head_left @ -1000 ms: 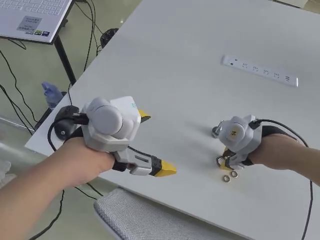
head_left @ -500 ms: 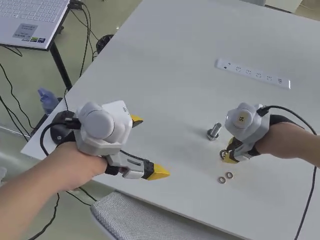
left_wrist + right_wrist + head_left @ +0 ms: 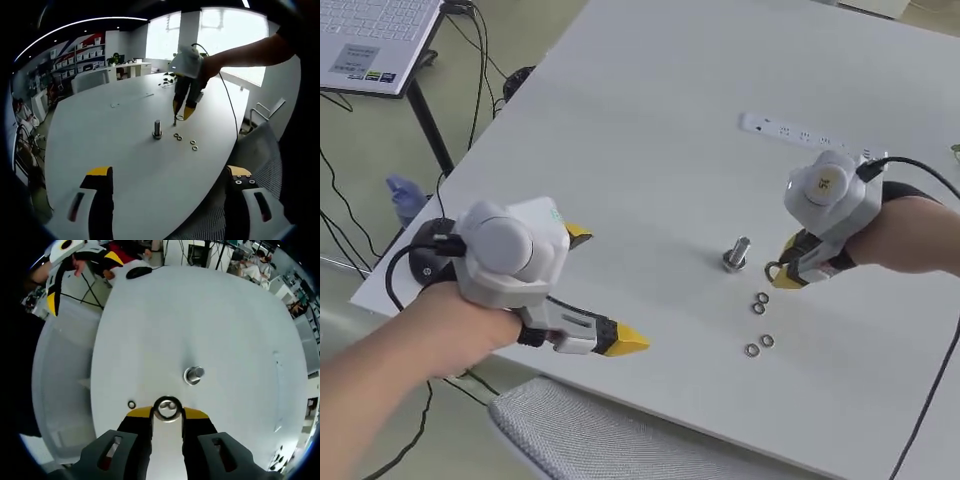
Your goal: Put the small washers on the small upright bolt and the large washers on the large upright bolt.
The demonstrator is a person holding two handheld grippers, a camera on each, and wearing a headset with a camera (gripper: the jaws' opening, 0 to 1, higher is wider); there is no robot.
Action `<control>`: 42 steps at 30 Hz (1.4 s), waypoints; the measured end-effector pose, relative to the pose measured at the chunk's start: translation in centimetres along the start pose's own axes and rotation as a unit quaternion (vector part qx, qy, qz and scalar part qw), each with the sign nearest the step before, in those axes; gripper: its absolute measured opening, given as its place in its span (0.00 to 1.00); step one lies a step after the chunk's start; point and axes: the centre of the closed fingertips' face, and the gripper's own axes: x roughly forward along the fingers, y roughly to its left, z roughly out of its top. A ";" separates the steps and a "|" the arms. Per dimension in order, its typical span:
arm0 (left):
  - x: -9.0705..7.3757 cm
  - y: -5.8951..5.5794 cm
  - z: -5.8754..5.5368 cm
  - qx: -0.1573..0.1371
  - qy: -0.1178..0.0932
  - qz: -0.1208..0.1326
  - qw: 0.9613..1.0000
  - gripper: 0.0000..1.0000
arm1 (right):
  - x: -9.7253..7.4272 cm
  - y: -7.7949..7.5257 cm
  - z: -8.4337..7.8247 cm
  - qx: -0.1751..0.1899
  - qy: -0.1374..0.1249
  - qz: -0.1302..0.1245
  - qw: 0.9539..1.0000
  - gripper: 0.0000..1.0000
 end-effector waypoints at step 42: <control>0.4 1.5 -1.6 -0.015 0.016 -0.005 1.000 0.97 | 3.1 -4.6 4.3 -0.025 0.023 -0.003 0.999 0.21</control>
